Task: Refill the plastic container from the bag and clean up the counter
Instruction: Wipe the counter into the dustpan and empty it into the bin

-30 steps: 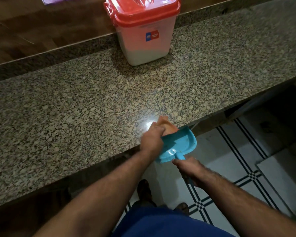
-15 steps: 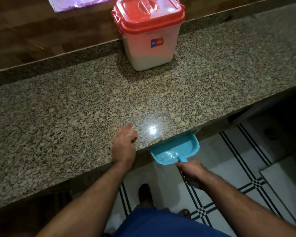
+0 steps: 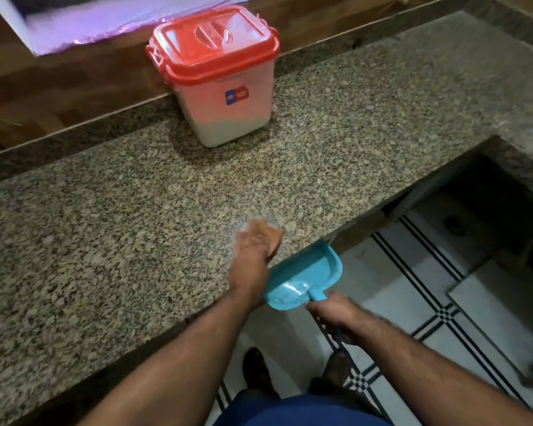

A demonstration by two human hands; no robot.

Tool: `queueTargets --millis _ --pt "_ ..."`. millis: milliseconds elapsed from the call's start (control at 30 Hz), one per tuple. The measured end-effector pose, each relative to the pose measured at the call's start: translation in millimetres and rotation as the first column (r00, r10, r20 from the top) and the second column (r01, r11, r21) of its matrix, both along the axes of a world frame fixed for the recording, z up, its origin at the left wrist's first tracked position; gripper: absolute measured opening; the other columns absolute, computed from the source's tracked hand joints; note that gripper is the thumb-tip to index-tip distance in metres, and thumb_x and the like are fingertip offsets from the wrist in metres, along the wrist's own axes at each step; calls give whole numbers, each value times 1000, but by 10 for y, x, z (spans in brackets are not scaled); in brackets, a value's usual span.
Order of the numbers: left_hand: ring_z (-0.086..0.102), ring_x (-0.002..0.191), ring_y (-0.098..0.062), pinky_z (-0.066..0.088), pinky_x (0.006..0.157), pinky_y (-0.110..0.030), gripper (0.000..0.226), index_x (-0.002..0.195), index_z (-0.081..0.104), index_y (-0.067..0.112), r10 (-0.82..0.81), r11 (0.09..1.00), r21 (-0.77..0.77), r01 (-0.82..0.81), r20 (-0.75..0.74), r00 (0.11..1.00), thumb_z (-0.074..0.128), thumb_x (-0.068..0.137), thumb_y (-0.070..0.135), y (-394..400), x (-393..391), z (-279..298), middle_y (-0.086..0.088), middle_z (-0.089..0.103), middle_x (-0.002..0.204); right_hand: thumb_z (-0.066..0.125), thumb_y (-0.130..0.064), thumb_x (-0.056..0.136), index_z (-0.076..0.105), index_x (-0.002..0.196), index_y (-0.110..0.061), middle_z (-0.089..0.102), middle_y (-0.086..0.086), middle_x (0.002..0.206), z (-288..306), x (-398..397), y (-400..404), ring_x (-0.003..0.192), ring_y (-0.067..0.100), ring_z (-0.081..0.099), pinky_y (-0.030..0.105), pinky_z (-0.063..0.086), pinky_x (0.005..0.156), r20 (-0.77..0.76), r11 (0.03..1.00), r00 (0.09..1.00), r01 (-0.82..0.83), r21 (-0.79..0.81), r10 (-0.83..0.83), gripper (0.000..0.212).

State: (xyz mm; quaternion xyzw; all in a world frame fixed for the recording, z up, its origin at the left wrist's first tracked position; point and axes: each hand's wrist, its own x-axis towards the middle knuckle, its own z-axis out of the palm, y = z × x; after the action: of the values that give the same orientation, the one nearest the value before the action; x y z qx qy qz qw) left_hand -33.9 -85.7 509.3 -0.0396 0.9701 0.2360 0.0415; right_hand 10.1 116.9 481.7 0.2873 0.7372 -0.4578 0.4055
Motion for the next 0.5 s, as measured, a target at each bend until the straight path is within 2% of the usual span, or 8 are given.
queueTargets --millis 67,167,200,267,300,367,433,500 --pt "66 127 -27 60 94 -43 34 132 70 26 -67 997 -22 69 61 996 44 111 23 240 30 -34 0 67 143 69 -24 93 66 115 -13 58 9 84 -12 -42 32 59 17 49 26 37 51 8 1000 1000 15 -26 -15 25" --pt "77 94 -13 62 66 -26 36 95 75 30 1 965 258 -41 154 988 51 101 4 395 -256 186 10 80 106 68 -23 97 66 114 -14 58 8 86 27 -121 146 63 17 50 26 37 52 15 999 1000 -21 -40 22 20" --pt "78 86 -10 61 61 -21 38 90 74 30 58 915 381 -129 193 979 53 102 1 392 -352 288 11 81 97 68 -23 98 66 114 -13 57 7 85 33 -148 200 58 15 47 25 36 51 15 998 999 -38 -45 39 19" --pt "79 79 -13 64 60 -26 33 94 74 31 196 827 503 -252 162 967 57 105 5 327 -511 450 6 80 93 67 -24 97 66 113 -13 54 6 82 36 -196 329 53 12 43 26 34 49 25 996 997 -66 -61 68 19" --pt "78 78 -16 65 62 -32 28 96 74 31 246 831 492 -258 91 965 60 106 10 294 -547 483 4 77 93 67 -24 96 66 112 -14 54 6 82 49 -226 389 52 11 42 26 33 48 36 995 996 -74 -65 76 19" --pt "70 84 -18 63 70 -41 17 99 74 31 293 910 312 -271 -24 956 62 105 20 256 -544 401 4 72 96 67 -23 95 67 109 -16 52 4 79 89 -295 505 50 11 39 24 31 47 52 994 995 -78 -77 82 15" --pt "64 88 -19 56 73 -37 19 97 67 34 274 959 97 -267 -66 959 54 109 29 368 -419 236 3 69 102 67 -22 97 66 109 -17 51 5 78 133 -360 598 49 11 38 23 30 46 55 991 994 -88 -100 94 14" --pt "60 95 -20 48 71 -30 14 109 61 37 194 981 21 -193 -48 980 50 109 29 657 -282 95 6 63 111 65 -22 99 63 111 -18 51 5 79 178 -416 661 51 11 40 24 31 44 51 986 991 -120 -114 127 12"
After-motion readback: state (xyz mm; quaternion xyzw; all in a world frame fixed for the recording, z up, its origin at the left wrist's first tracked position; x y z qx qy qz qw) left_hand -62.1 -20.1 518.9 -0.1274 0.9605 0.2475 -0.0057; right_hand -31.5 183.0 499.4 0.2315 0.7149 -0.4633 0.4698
